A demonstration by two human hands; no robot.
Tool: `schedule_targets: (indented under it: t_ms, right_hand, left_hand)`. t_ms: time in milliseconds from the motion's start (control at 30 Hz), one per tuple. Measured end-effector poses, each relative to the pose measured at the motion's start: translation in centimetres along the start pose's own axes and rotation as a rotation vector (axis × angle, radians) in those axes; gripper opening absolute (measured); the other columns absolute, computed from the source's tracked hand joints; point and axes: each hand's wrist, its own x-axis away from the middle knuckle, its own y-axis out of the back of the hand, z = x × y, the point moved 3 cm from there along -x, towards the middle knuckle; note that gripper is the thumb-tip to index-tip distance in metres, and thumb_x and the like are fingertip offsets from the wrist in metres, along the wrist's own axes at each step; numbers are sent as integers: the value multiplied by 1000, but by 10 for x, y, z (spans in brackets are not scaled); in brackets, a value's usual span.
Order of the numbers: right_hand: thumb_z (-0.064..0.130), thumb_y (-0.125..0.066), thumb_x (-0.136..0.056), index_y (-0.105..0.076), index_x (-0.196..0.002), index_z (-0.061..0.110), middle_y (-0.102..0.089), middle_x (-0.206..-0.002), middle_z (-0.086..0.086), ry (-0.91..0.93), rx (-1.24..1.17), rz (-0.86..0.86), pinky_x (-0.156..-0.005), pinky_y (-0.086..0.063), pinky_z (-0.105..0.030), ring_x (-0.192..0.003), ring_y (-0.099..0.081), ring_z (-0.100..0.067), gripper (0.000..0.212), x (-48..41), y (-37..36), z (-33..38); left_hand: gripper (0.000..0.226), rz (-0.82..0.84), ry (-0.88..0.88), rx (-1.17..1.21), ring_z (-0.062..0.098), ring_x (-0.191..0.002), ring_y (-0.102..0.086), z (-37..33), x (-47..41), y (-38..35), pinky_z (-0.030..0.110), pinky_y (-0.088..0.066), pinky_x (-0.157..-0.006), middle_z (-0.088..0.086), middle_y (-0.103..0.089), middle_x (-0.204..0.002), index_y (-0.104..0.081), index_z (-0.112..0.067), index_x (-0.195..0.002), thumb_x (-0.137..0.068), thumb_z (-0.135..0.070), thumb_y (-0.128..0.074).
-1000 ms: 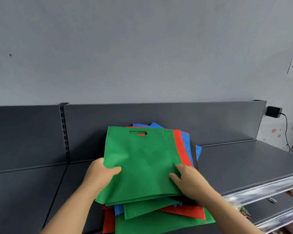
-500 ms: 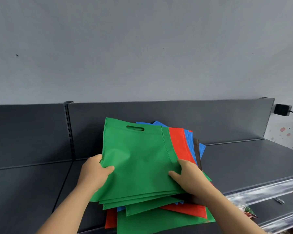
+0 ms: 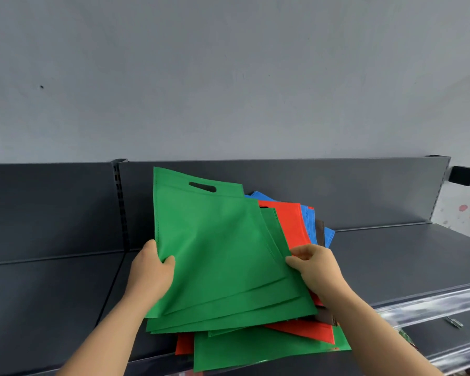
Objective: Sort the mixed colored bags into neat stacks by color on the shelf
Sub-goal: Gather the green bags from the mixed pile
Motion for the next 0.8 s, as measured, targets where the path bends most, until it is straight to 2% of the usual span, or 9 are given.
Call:
schedule_targets:
  t_ms: [100,167,267,400,600,633,700,733,800]
  right_hand:
    - [13,-69,-82,-69,-83,15,-70,-85,-4,-14,-8,-15,-75,-57,-40,-78,-67,-23,2,-4,3,-1]
    - [12,-66,-84,-67,-77,19,-69,-82,-3,-8,1,-41,-69,-56,-35,-75,-66,-22,10,-7,6,-2]
    - [11,-64,-86,-65,-74,21,-68,-79,-3,18,-4,-83,-61,-51,-29,-72,-64,-21,15,-9,9,-2]
    - [9,-60,-87,-67,-81,17,-68,-82,-2,36,25,-98,-63,-53,-32,-72,-63,-19,13,-8,9,-1]
    - [15,-51,-92,-63,-107,11,-66,-83,1,121,153,33,-65,-49,-30,-66,-60,-19,19,-1,-2,8]
    - [21,-52,-93,-61,-113,10,-65,-86,2,154,166,65,-66,-46,-28,-69,-58,-14,24,2,-5,10]
    - [29,-59,-91,-53,-127,12,-62,-107,5,215,202,131,-77,-40,-20,-97,-59,-11,40,8,-13,15]
    - [28,-63,-88,-49,-132,14,-60,-117,6,241,215,152,-82,-37,-18,-111,-55,-11,48,10,-16,17]
    - [21,-68,-84,-45,-135,17,-56,-119,10,279,213,165,-86,-34,-14,-115,-51,-8,56,13,-21,19]
  left_hand:
    - [14,-10,8,-50,20,-73,-47,3,-3,9,33,-40,-61,3,-52,-99,-43,-5,-100,-94,-13,-53]
    - [15,-3,15,-34,18,-69,-46,3,-5,14,33,-41,-62,2,-53,-92,-42,-4,-93,-92,-10,-55]
    - [21,60,42,46,15,-83,-50,3,-4,16,28,-40,-71,-8,-53,-97,-47,-12,-104,-89,-9,-62]
    - [25,191,94,126,12,-83,-60,8,-3,10,27,-45,-65,-3,-65,-100,-59,-18,-104,-83,-9,-70]
    - [28,270,166,103,18,-100,-55,13,-1,-6,34,-45,-83,-2,-57,-112,-50,-17,-107,-86,-16,-68]
    - [33,257,171,98,20,-104,-56,13,-2,-7,36,-46,-86,0,-58,-118,-51,-13,-114,-86,-16,-69]
    - [47,206,182,97,23,-106,-57,15,-4,-7,38,-49,-86,3,-58,-122,-50,-9,-126,-85,-17,-69]
    - [46,183,177,110,21,-100,-59,15,-4,-6,37,-50,-81,2,-60,-117,-50,-10,-126,-84,-16,-69]
    - [42,149,162,149,16,-89,-61,15,-4,-3,32,-50,-69,-3,-61,-106,-51,-13,-123,-85,-11,-68]
